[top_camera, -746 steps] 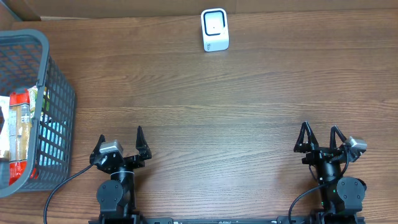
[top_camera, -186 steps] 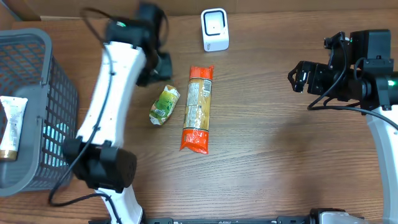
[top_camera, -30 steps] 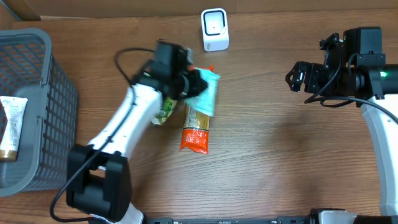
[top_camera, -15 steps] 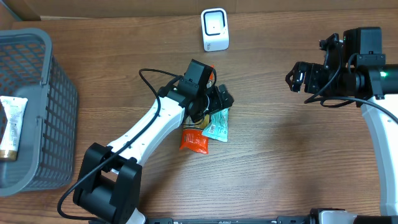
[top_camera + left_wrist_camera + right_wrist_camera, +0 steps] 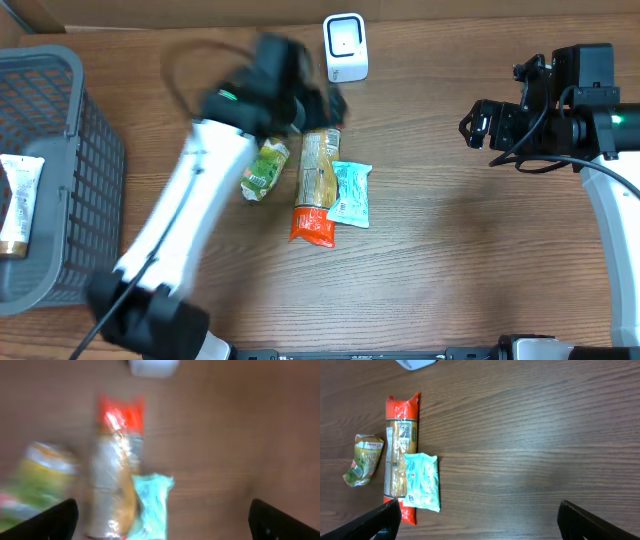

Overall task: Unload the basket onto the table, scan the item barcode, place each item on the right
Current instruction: 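Place the mint-green packet on the table right of the spaghetti, then reach the left gripper into the basket toward the white tube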

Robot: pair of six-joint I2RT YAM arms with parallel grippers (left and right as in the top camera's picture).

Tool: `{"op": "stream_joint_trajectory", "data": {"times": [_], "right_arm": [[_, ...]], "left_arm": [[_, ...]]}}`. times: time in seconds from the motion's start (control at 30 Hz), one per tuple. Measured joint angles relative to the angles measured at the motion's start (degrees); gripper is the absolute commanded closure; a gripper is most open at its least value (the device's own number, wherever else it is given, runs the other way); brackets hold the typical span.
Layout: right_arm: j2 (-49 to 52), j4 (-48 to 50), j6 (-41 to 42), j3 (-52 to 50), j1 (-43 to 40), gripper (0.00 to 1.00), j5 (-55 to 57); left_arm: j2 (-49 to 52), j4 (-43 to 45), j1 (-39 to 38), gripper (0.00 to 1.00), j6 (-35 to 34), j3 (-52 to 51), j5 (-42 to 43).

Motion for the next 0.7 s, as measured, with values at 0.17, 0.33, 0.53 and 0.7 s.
{"op": "stream_joint_trajectory", "data": {"times": [0.17, 0.33, 0.53, 0.7], "right_arm": [[0.0, -0.07, 0.02, 0.0, 0.0, 0.0, 0.0], [0.0, -0.02, 0.02, 0.02, 0.02, 0.0, 0.0], [0.0, -0.04, 0.04, 0.0, 0.0, 0.0, -0.02], [0.0, -0.02, 0.07, 0.0, 0.0, 0.0, -0.02]], "left_arm": [[-3.23, -17.62, 12.33, 0.0, 7.67, 21.44, -6.69], [-4.15, -28.85, 29.03, 0.0, 11.87, 30.42, -9.42], [-3.43, -30.08, 48.74, 0.0, 14.36, 30.86, -10.49], [-1.64, -24.48, 58.49, 0.0, 17.57, 30.67, -10.95]]}}
